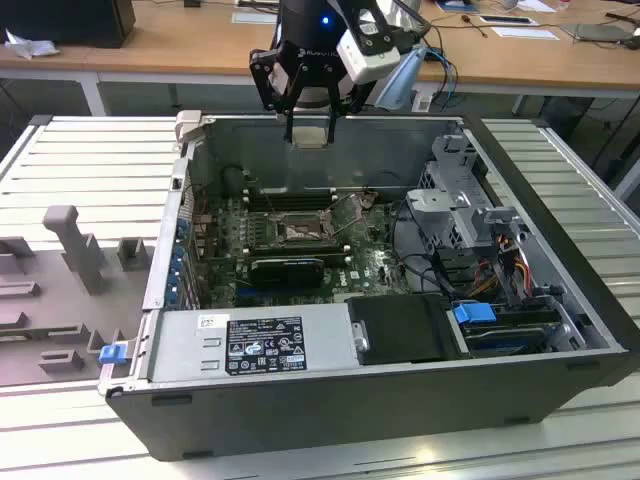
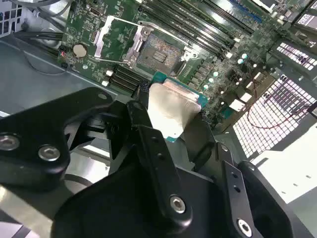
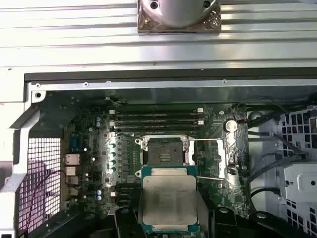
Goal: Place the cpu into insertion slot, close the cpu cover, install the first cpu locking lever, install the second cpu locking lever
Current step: 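Place the cpu into insertion slot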
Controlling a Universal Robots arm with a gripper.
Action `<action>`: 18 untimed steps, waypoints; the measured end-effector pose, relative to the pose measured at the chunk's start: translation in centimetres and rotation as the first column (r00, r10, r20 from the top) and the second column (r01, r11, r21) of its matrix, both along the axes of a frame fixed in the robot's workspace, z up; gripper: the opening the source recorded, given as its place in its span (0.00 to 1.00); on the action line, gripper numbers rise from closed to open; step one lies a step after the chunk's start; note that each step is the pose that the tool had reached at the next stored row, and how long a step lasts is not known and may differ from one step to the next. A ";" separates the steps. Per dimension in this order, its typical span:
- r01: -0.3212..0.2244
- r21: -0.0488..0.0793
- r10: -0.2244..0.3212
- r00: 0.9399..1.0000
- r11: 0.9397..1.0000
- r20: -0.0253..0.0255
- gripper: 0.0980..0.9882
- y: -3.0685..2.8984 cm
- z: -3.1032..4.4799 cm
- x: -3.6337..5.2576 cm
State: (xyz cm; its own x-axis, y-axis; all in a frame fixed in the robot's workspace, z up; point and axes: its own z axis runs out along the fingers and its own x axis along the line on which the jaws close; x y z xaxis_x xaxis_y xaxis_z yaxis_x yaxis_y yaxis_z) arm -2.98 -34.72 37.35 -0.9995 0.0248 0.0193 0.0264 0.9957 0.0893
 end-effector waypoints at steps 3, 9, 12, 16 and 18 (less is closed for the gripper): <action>0.038 0.000 -0.038 0.999 0.999 0.000 0.48 0.00 -0.01 0.00; 0.107 0.000 -0.107 0.994 0.994 0.000 0.48 0.00 -0.04 -0.34; 0.115 0.000 -0.115 0.993 0.993 0.000 0.48 0.00 -0.19 -0.37; 0.130 0.000 -0.130 0.991 0.991 0.000 0.48 0.00 -0.22 -0.37; 0.139 0.000 -0.139 0.990 0.990 0.000 0.48 0.00 -0.22 -0.37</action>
State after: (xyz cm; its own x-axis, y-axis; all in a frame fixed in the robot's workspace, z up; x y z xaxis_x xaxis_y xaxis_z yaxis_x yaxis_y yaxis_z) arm -3.35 -34.72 37.13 -0.9864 0.1631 0.0193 0.1642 0.9824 0.0894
